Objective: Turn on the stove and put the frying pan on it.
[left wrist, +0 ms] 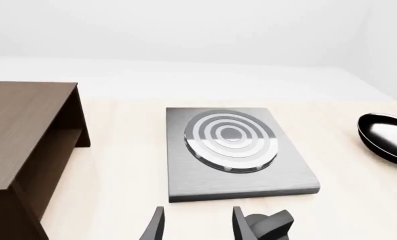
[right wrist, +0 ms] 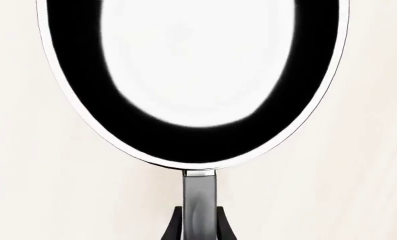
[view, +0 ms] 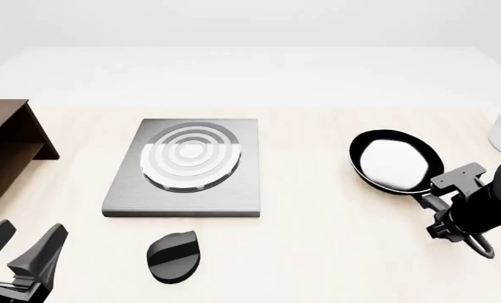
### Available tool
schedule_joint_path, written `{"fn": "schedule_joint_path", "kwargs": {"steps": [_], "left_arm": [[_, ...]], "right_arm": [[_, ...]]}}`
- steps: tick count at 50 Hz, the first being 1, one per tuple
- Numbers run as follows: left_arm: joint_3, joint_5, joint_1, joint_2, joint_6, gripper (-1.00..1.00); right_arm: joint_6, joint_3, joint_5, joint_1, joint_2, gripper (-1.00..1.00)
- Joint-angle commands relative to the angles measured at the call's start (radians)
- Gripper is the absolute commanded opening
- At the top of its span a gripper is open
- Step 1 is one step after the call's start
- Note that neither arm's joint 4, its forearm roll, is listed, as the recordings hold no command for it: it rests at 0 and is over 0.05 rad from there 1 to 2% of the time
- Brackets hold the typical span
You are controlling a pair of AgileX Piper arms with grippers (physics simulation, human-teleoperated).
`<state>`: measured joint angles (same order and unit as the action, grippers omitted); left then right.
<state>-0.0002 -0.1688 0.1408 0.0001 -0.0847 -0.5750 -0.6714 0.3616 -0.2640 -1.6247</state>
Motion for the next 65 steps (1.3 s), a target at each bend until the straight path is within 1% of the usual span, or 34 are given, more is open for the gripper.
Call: {"fn": "schedule_joint_path", "kwargs": {"steps": [1, 9, 13, 15, 18, 19, 21, 22, 23, 25, 27, 28, 32, 33, 34, 36, 37, 41, 45, 55, 59, 62, 65], "left_arm": [[0.0, 0.0, 0.0, 0.0, 0.001, 1.0], [0.0, 0.001, -0.001, 0.0, 0.001, 1.0], [0.0, 0.002, 0.0, 0.0, 0.002, 1.0], [0.0, 0.003, 0.0, 0.0, 0.004, 1.0], [0.0, 0.002, 0.0, 0.0, 0.007, 1.0], [0.0, 0.003, 0.0, 0.0, 0.007, 1.0], [0.0, 0.004, 0.0, 0.0, 0.007, 1.0], [0.0, 0.004, 0.0, 0.0, 0.007, 1.0], [0.0, 0.003, 0.0, 0.0, 0.006, 1.0], [0.0, 0.004, 0.0, 0.0, 0.007, 1.0], [0.0, 0.005, 0.0, 0.0, 0.007, 1.0], [0.0, 0.005, 0.001, 0.0, 0.009, 1.0], [0.0, 0.006, 0.001, 0.0, 0.011, 1.0], [0.0, 0.006, 0.0, 0.0, 0.013, 1.0], [0.0, 0.006, 0.0, 0.0, 0.013, 1.0], [0.0, 0.006, 0.0, 0.0, 0.011, 1.0], [0.0, 0.006, -0.001, 0.0, 0.01, 1.0], [0.0, 0.006, 0.0, 0.0, 0.013, 1.0], [0.0, 0.007, 0.0, 0.0, 0.014, 1.0], [0.0, 0.008, -0.001, 0.0, 0.014, 1.0], [0.0, 0.008, -0.001, 0.0, 0.014, 1.0], [0.0, 0.008, 0.0, 0.0, 0.015, 1.0], [0.0, 0.008, 0.0, 0.0, 0.016, 1.0]], "right_arm": [[0.023, -0.031, 0.069, 0.02, 0.083, -1.0], [0.035, -0.067, 0.166, 0.053, 0.183, -1.0], [0.027, -0.078, 0.213, 0.06, 0.228, -1.0], [0.048, -0.09, 0.243, 0.084, 0.253, -1.0], [0.036, -0.092, 0.257, 0.077, 0.266, -1.0], [0.04, -0.096, 0.27, 0.086, 0.278, -1.0], [0.028, -0.099, 0.286, 0.088, 0.299, -1.0], [0.038, -0.103, 0.297, 0.104, 0.308, -1.0], [0.028, -0.106, 0.302, 0.102, 0.312, -1.0], [0.029, -0.111, 0.318, 0.125, 0.327, -1.0], [0.023, -0.115, 0.321, 0.129, 0.332, -1.0], [0.022, -0.114, 0.326, 0.152, 0.34, -1.0], [0.028, -0.124, 0.327, 0.183, 0.334, -1.0], [0.034, -0.131, 0.33, 0.204, 0.334, -1.0], [0.034, -0.131, 0.33, 0.204, 0.334, -1.0], [0.027, -0.144, 0.334, 0.229, 0.327, -1.0], [0.038, -0.153, 0.339, 0.249, 0.325, -1.0], [0.032, -0.169, 0.339, 0.278, 0.312, -1.0], [0.037, -0.19, 0.345, 0.329, 0.295, -1.0], [0.034, -0.23, 0.355, 0.392, 0.258, -1.0], [0.04, -0.256, 0.367, 0.425, 0.239, -1.0], [0.057, -0.283, 0.375, 0.465, 0.216, -1.0], [0.057, -0.295, 0.377, 0.479, 0.205, -1.0]]}}
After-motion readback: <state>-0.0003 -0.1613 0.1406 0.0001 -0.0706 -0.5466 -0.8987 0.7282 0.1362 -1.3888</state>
